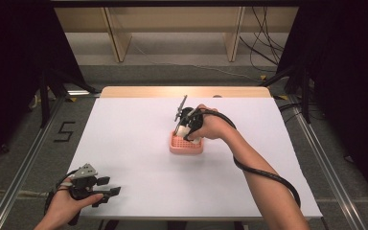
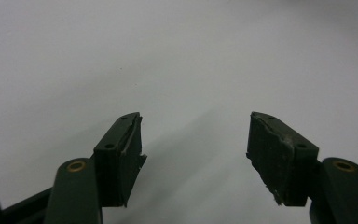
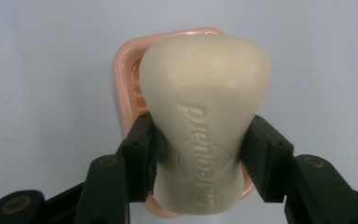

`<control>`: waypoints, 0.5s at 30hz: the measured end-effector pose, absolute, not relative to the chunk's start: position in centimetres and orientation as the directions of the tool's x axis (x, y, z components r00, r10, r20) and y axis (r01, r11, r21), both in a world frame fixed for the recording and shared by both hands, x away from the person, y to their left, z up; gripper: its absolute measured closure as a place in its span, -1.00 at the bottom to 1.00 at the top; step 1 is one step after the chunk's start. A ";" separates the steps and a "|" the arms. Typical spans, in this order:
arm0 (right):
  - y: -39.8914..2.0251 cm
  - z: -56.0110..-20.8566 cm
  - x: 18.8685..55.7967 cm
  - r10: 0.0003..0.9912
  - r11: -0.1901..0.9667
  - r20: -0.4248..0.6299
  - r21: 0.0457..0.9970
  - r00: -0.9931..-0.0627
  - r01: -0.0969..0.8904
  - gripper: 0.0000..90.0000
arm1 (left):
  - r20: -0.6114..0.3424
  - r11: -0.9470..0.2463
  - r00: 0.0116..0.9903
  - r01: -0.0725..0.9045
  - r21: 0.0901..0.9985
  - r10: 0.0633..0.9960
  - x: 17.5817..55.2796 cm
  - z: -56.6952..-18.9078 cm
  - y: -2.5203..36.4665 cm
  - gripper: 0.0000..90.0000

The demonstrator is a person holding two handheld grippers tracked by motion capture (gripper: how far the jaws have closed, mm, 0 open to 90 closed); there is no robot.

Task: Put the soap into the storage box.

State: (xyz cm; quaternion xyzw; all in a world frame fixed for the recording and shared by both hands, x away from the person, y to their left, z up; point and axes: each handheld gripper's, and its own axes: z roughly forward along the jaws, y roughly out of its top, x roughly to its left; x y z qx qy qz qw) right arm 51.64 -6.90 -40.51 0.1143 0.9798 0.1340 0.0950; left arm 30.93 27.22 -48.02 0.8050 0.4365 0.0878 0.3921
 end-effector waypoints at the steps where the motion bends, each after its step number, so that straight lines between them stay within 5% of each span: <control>1: -6.8 -40.5 51.6 0.257 0.935 -0.146 0.288 -0.955 0.207 0.12 | -0.201 -0.311 0.603 0.634 0.708 0.772 30.9 -48.0 27.2 -0.22; 15: -6.7 -41.0 51.5 0.304 0.929 -0.133 0.259 -0.943 0.263 0.12 | -0.209 -0.303 0.604 0.633 0.712 0.769 30.9 -48.0 27.2 -0.22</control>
